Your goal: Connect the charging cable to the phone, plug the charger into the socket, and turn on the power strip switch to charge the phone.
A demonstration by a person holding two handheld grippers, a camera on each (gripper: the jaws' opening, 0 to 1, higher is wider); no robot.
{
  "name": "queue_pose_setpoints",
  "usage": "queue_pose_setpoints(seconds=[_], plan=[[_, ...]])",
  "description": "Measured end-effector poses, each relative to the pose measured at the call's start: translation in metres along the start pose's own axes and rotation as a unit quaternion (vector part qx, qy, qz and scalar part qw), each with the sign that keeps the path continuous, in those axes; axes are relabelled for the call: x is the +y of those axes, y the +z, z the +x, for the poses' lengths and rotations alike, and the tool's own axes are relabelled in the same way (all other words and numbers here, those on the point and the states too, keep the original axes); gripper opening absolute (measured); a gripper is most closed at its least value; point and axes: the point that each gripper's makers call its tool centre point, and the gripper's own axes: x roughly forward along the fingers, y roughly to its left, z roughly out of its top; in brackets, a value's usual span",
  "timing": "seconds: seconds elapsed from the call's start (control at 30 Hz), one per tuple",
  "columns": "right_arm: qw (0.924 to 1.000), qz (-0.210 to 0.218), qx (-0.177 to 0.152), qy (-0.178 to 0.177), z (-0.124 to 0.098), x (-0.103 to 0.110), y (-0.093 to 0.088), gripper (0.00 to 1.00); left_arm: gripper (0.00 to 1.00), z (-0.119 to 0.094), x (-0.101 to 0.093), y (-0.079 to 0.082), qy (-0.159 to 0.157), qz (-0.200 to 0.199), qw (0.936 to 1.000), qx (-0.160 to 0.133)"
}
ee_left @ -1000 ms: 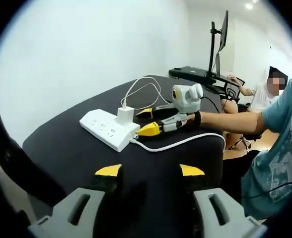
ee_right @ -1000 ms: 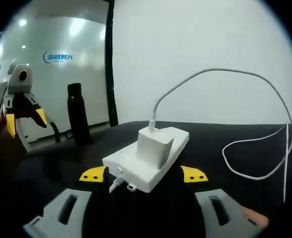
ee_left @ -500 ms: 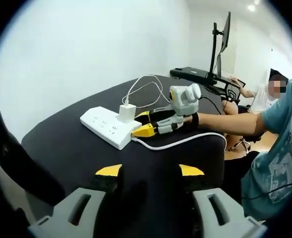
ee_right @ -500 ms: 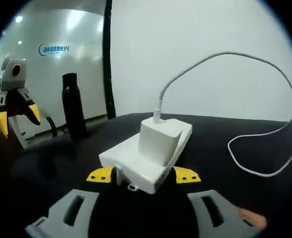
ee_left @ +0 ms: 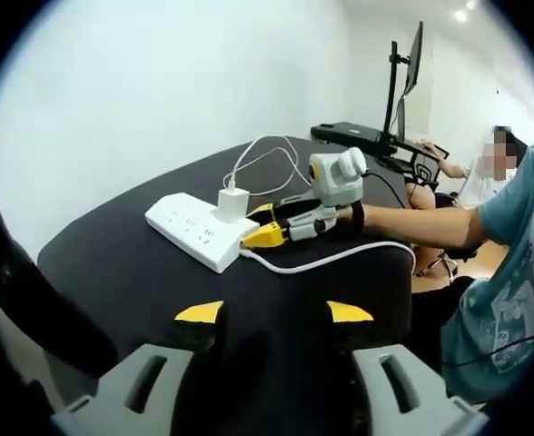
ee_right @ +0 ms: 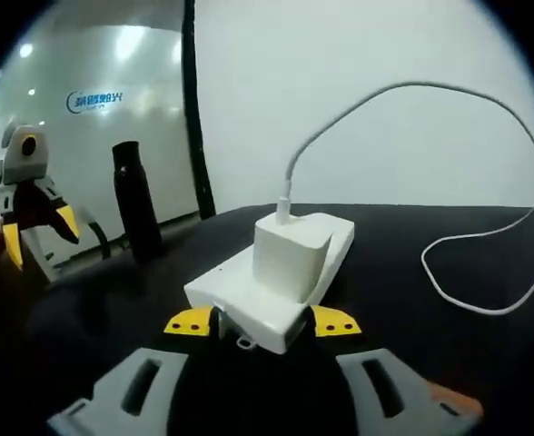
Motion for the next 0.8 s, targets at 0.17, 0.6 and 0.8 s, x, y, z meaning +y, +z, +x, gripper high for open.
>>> queue_pose_setpoints(seconds=[0.17,0.6,0.8], plan=[[1.0,0.0,0.003,0.006,-0.0009,0.0019,-0.0007,0.34,0.38,0.0008,-0.0001,-0.0008,-0.001,0.0,1.0,0.001],[0.9997,-0.005,0.011,0.021,-0.0039,0.0018,-0.0006,0.3,0.38,-0.0005,-0.0006,-0.002,0.001,-0.002,1.0,0.002],[0.9997,-0.005,0.009,0.021,-0.0049,-0.0054,0.0033,0.3,0.38,-0.0037,-0.0039,0.0022,0.004,0.0,1.0,0.002]])
